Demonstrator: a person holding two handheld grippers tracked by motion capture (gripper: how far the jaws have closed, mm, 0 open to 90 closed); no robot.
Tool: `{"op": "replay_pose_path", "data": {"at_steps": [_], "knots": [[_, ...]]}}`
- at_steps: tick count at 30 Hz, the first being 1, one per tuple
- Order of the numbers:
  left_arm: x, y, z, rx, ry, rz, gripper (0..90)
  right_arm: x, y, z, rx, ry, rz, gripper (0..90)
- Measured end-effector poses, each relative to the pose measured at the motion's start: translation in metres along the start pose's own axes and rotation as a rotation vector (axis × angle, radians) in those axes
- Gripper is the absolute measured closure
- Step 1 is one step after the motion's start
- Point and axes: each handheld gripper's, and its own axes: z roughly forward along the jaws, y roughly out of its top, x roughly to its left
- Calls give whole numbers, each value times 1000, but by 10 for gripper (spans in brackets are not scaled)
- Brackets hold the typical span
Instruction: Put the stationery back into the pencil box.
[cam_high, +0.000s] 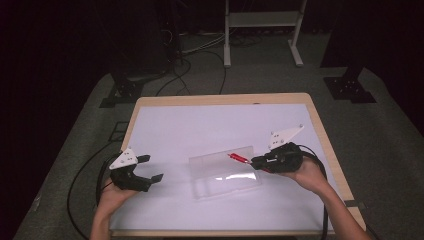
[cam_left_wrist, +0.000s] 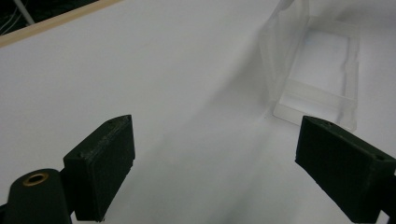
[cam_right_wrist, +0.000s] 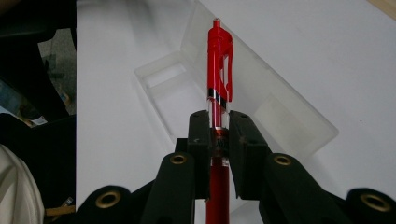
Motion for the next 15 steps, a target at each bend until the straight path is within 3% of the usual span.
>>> {"op": "replay_pose_path", "data": {"at_steps": [15], "knots": [[0, -1, 0, 2, 1, -2, 113, 2, 4, 18, 24, 40, -47, 786]]}}
